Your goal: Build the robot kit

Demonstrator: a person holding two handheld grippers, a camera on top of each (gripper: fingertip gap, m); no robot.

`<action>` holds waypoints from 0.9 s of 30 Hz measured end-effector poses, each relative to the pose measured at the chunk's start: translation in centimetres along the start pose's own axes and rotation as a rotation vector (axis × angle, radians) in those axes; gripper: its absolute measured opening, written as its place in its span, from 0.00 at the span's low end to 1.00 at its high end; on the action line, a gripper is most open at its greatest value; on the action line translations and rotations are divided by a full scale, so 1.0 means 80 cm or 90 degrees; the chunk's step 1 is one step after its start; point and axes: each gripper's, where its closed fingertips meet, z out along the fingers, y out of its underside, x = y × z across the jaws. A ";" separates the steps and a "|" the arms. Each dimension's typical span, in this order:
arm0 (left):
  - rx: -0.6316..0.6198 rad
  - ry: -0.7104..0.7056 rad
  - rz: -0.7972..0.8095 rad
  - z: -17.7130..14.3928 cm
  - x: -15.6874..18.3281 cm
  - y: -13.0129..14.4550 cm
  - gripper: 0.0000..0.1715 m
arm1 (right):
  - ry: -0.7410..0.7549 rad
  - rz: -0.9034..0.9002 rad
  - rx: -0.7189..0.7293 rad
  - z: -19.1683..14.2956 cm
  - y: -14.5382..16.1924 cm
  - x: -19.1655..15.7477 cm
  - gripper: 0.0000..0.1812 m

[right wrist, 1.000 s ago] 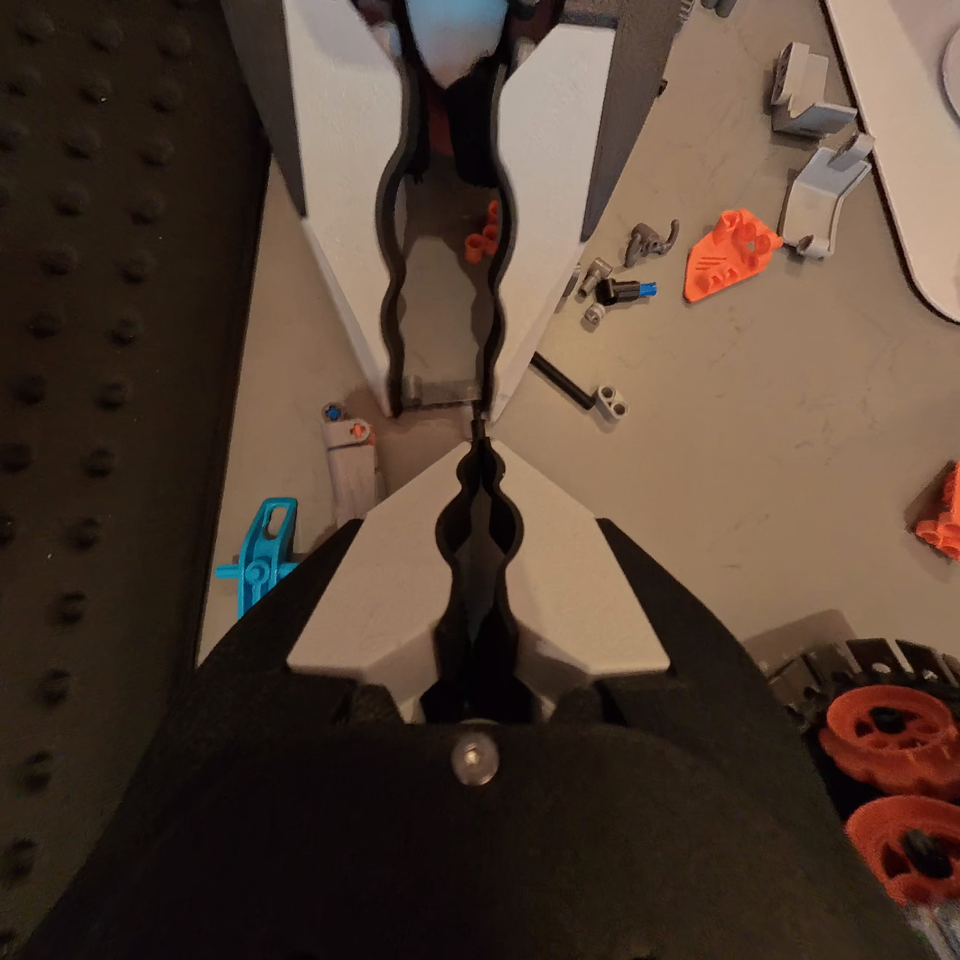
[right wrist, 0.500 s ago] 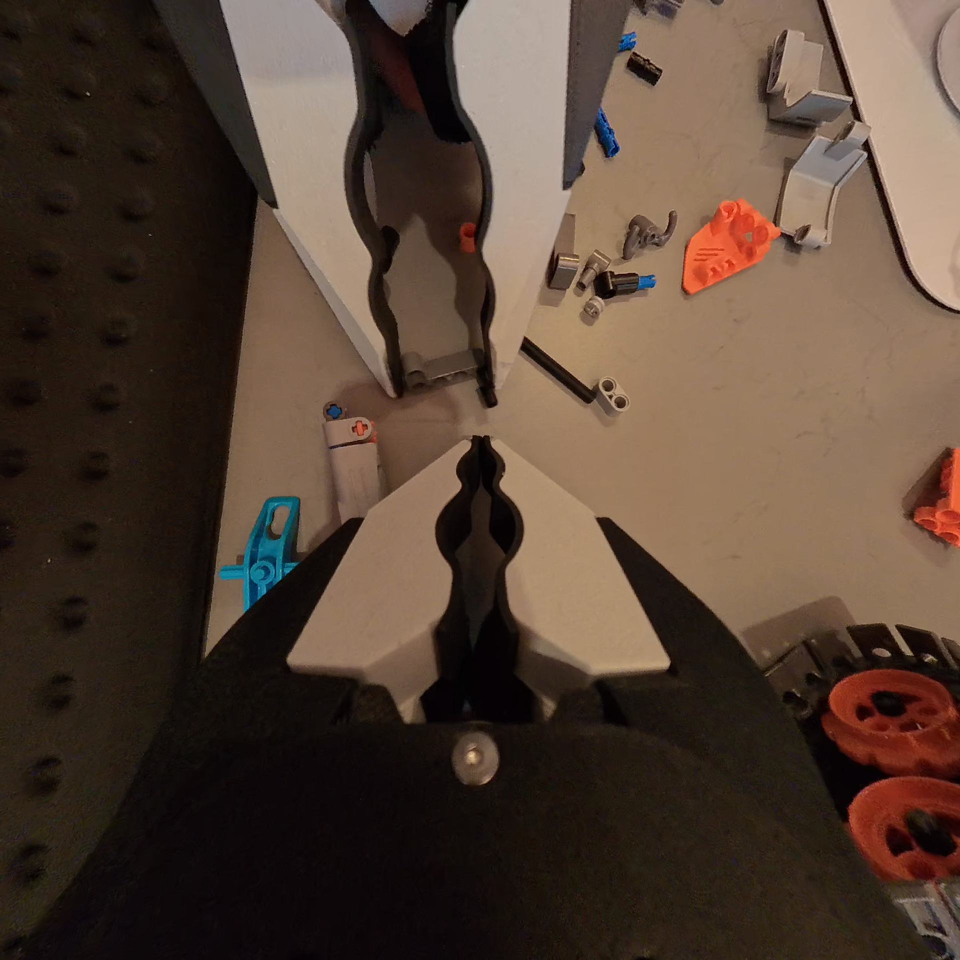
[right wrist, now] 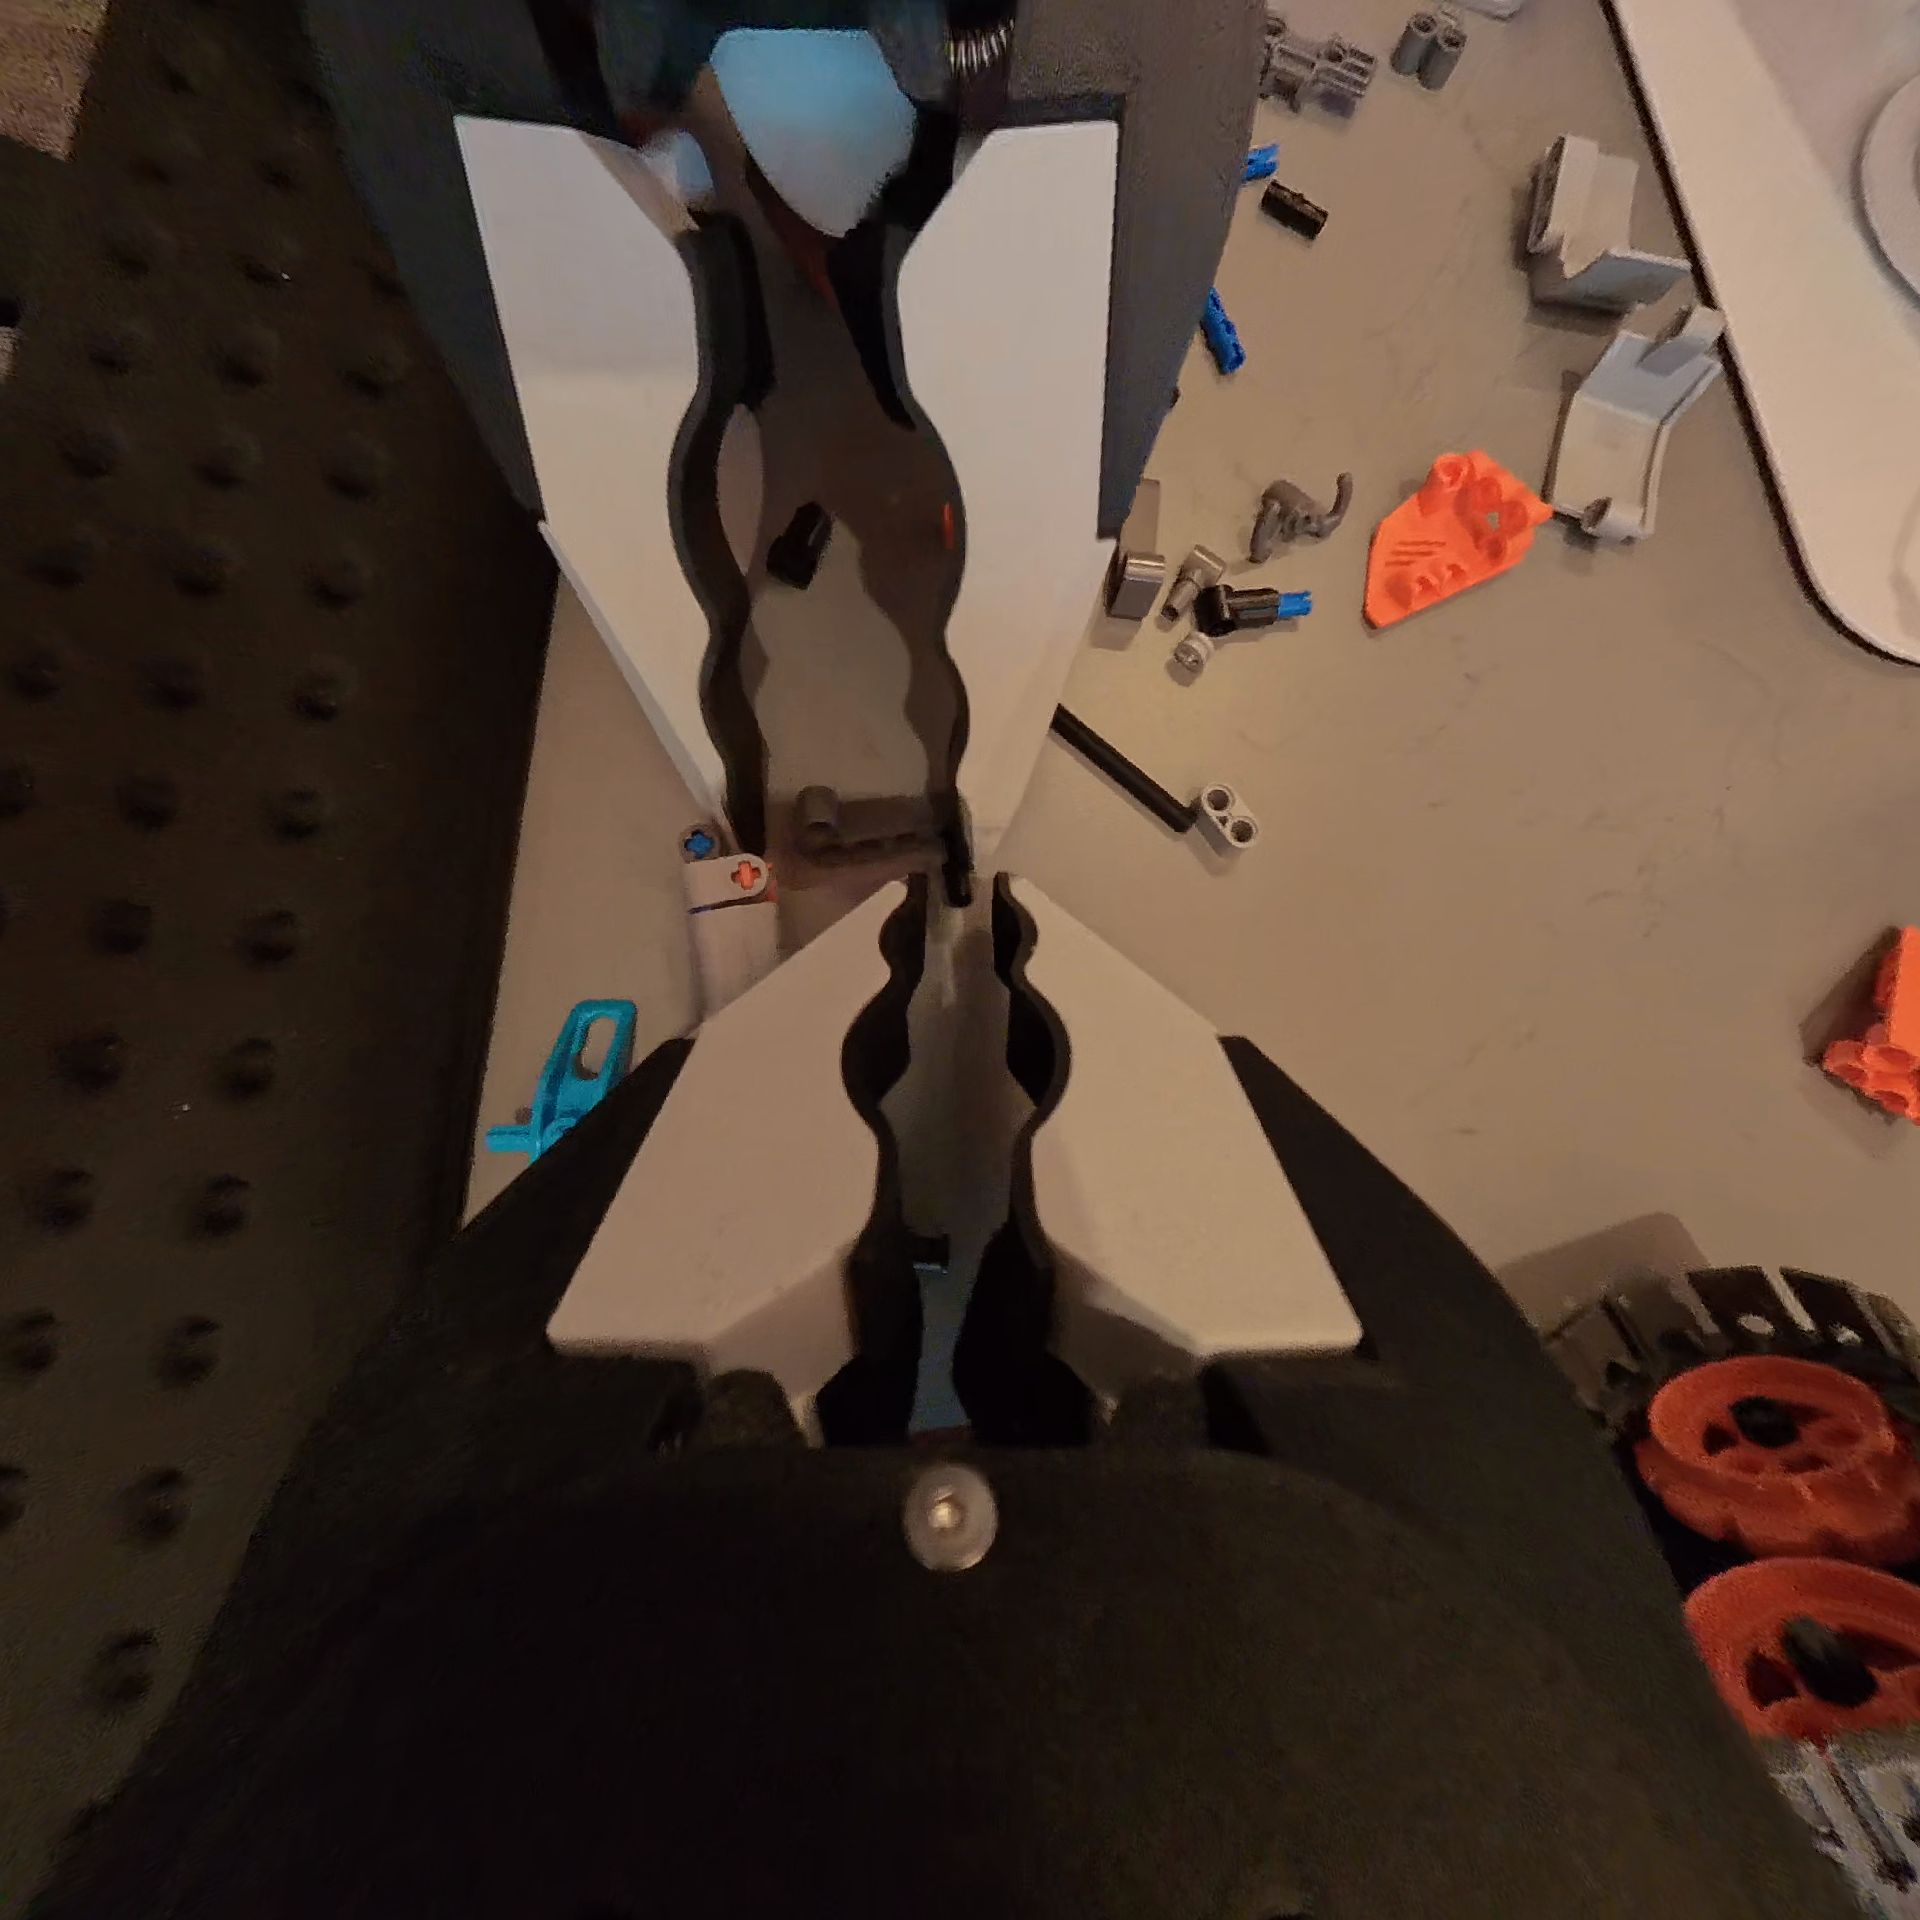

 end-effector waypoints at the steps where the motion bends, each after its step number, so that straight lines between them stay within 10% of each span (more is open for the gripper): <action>1: 0.000 -0.001 0.002 0.000 0.000 0.000 0.22 | 0.005 -0.002 -0.006 0.003 0.002 0.001 0.06; 27: -0.001 -0.025 -0.033 -0.004 -0.004 0.005 0.16 | -0.029 0.000 -0.013 0.008 0.006 -0.005 0.00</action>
